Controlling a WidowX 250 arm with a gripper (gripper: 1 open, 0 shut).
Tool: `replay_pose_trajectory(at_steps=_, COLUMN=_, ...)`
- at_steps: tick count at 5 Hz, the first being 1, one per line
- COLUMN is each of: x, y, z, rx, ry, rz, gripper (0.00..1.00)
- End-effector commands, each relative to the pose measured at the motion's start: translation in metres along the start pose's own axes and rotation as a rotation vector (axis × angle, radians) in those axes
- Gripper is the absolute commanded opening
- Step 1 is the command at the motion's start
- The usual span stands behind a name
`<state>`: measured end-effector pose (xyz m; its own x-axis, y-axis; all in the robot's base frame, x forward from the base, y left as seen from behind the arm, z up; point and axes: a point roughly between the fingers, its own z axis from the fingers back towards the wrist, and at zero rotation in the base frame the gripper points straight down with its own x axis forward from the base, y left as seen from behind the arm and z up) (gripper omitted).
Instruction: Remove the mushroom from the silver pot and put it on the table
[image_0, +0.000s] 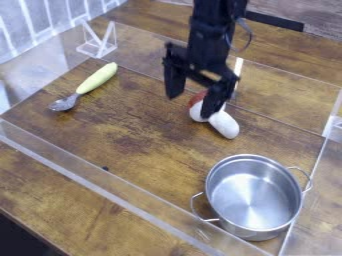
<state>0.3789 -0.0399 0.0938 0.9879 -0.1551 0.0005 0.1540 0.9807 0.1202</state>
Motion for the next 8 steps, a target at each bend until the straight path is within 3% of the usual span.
replay_pose_trajectory(at_steps=1, x=0.004, y=0.019, z=0.053, rx=0.004, ry=-0.145, rz=0.0, gripper=1.0)
replay_pose_trajectory(at_steps=2, x=0.008, y=0.021, z=0.056, rx=-0.005, ry=-0.165, rz=-0.056, gripper=1.0)
replay_pose_trajectory(at_steps=4, x=0.014, y=0.014, z=0.02, rx=-0.031, ry=-0.172, rz=-0.093, gripper=1.0)
replay_pose_trajectory(at_steps=6, x=0.023, y=0.011, z=0.018, rx=-0.043, ry=-0.184, rz=-0.077, gripper=1.0)
replay_pose_trajectory(at_steps=8, x=0.05, y=0.003, z=0.013, rx=-0.046, ry=-0.181, rz=-0.042, gripper=1.0)
